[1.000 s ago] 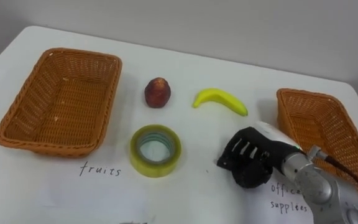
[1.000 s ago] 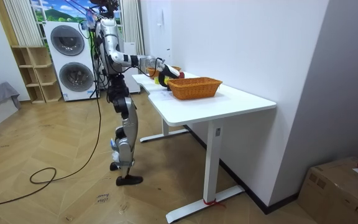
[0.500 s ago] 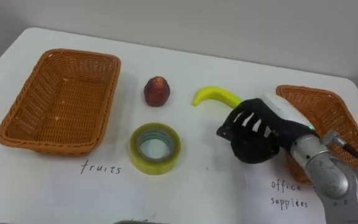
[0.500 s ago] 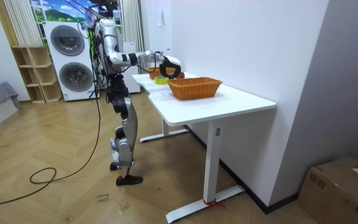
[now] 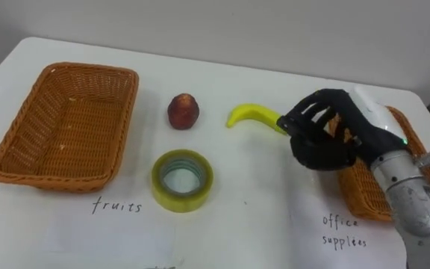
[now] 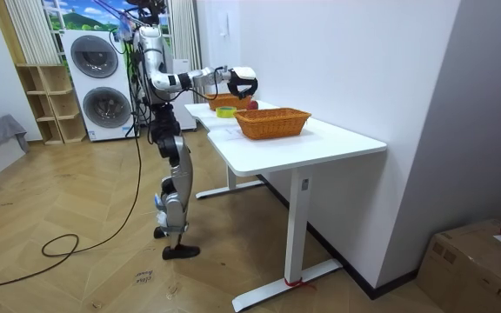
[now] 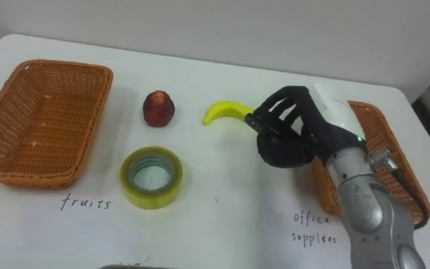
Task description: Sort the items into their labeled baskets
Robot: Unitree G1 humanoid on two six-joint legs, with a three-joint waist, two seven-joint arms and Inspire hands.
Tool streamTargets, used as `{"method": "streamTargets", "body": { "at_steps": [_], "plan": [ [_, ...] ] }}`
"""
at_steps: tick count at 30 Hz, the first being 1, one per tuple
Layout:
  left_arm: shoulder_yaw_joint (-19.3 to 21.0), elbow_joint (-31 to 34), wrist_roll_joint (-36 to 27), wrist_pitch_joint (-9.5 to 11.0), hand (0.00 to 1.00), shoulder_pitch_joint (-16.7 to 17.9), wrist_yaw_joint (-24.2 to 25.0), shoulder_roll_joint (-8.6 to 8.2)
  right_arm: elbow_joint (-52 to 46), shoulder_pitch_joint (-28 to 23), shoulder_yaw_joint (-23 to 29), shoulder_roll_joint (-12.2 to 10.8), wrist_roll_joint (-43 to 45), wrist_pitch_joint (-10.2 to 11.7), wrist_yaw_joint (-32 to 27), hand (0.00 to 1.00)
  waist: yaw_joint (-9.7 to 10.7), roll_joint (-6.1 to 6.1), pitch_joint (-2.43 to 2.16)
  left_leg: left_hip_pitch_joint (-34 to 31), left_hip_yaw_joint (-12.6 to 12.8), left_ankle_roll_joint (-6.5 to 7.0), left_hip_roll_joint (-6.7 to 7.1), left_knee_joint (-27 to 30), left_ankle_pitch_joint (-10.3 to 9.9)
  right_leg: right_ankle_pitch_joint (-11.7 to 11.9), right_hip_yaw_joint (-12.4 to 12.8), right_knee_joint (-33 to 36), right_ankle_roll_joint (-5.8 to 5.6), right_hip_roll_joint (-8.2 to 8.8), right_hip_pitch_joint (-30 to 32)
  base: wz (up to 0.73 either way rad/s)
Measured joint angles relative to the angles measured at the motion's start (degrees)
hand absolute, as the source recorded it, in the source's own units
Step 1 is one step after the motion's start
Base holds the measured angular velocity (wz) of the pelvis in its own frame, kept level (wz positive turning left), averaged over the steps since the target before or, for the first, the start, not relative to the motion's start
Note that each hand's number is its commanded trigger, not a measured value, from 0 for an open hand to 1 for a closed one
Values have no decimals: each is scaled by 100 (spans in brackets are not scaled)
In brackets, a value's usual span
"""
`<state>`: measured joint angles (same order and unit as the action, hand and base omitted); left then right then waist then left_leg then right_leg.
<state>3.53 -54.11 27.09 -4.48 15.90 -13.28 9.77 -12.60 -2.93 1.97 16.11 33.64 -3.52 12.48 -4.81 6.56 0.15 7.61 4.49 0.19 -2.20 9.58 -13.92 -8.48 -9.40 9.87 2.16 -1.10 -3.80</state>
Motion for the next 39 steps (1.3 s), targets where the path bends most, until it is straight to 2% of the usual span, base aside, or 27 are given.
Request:
{"method": "streamTargets", "body": {
  "at_steps": [6, 12, 14, 20, 24, 27, 30, 33, 39],
  "plan": [
    [132, -107, -1, 93, 0, 41, -1, -2, 75, 0, 189, 43, -317, 104, -198, 100, 42, 39, -10, 21, 6, 0, -6, 17, 1, 1, -20, 0, 0, 9, -30, 0],
    [311, -309, 2, 96, 0, 118, 13, 13, 123, -2, 601, 41, -408, 123, -481, 100, 218, 151, 26, -5, 9, 0, -1, 40, 1, 1, 1, 1, 1, 9, -17, 0],
    [367, -328, 6, 95, 0, 148, 34, 8, 264, 1, 814, 44, -470, 236, -627, 100, 250, 165, 22, -4, 13, 0, 0, 30, 0, 1, 21, -19, 1, 2, -13, 0],
    [589, -349, -1, 110, 0, 139, 33, 6, 754, 0, 1013, 98, -480, 334, -965, 100, 286, 142, 22, 10, 20, 0, -1, 8, 0, 2, 101, -18, 3, -22, 0, -2],
    [627, -348, 1, 116, 0, 121, 32, 3, 948, -3, 1051, 99, -473, 337, -1114, 100, 302, 94, 41, 9, 22, 0, -1, 7, 0, 2, 132, -16, 3, -24, 11, -3],
    [648, -340, 6, 117, 0, 122, 28, 3, 973, -4, 1058, 138, -474, 342, -1253, 100, 319, 59, 33, 9, 24, 0, -1, 7, 0, 2, 131, -14, 2, -23, 13, 0],
    [667, -334, 12, 116, 0, 129, 31, 2, 1026, -4, 1061, 186, -471, 344, -1313, 100, 315, 51, -4, 12, 30, 0, -1, 7, 0, 2, 130, -11, 2, -21, 16, 0],
    [866, -324, 13, 115, 0, 167, 46, 1, 1180, -21, 1069, 222, -471, 342, -1314, 100, 313, 67, -36, 23, 40, 0, -1, 7, 0, 2, 127, -14, 2, -20, 3, 0],
    [987, -305, 12, 98, 0, 251, 123, 17, 1197, -107, 1118, 222, -471, 335, -1314, 100, 315, 100, -56, 21, 58, 1, 2, 11, 1, 1, 134, -15, 0, -8, 8, 0]
  ]
}}
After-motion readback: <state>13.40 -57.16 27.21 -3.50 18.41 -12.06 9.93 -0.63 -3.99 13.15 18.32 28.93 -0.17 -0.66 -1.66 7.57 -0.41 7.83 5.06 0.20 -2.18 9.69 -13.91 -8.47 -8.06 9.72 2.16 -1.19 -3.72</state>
